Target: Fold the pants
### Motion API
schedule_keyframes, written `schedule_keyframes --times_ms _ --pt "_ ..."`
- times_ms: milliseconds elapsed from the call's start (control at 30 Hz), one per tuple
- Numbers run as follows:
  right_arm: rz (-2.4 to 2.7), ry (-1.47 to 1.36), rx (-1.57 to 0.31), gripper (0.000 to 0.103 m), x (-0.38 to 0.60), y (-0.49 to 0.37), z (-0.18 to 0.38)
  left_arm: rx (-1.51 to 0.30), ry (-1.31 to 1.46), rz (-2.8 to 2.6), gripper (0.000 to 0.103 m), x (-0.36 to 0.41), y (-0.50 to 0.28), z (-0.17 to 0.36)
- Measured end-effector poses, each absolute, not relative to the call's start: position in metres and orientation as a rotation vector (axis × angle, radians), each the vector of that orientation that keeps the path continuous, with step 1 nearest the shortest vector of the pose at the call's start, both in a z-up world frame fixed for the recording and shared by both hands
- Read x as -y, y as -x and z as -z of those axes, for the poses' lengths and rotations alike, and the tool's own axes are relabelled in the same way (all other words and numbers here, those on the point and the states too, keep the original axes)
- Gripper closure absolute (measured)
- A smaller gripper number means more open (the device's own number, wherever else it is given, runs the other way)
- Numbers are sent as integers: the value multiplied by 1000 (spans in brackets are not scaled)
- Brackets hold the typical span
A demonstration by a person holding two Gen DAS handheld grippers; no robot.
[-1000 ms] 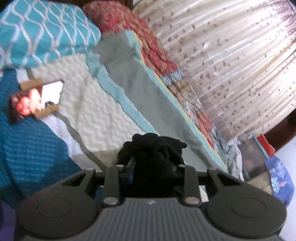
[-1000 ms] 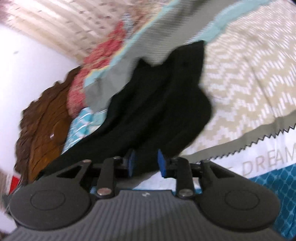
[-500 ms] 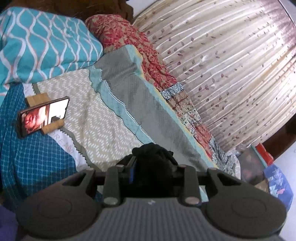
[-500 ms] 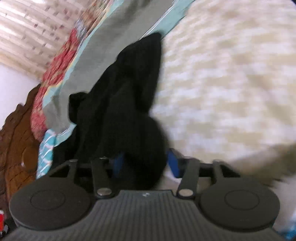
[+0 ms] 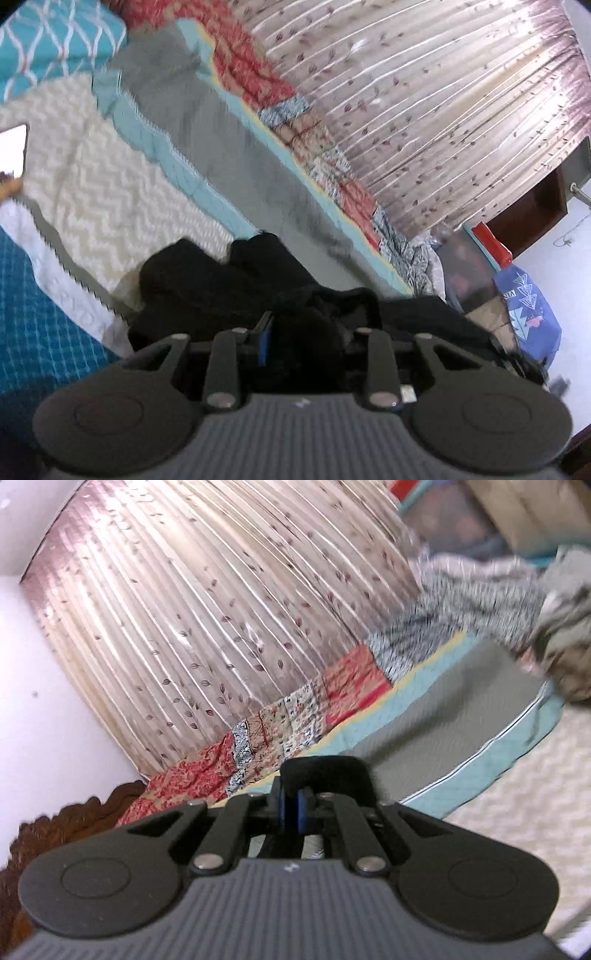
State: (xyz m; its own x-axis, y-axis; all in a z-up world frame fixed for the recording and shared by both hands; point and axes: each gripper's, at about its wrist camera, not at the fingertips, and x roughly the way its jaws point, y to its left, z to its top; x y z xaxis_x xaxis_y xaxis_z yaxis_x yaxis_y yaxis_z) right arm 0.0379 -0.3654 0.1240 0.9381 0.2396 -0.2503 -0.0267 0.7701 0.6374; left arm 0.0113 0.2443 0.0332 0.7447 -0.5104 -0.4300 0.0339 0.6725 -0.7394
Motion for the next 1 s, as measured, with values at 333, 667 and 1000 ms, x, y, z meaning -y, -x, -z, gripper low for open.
schedule_keyframes --times_ms 333,667,1000 --pt "-20 -852 -786 54 340 1 39 -659 804 8 93 -313 8 -28" --pt "348 -909 -658 54 409 35 52 -678 770 -6 90 -317 8 -32" --pt "328 -746 -779 76 422 -74 87 -884 791 -167 42 -303 33 19"
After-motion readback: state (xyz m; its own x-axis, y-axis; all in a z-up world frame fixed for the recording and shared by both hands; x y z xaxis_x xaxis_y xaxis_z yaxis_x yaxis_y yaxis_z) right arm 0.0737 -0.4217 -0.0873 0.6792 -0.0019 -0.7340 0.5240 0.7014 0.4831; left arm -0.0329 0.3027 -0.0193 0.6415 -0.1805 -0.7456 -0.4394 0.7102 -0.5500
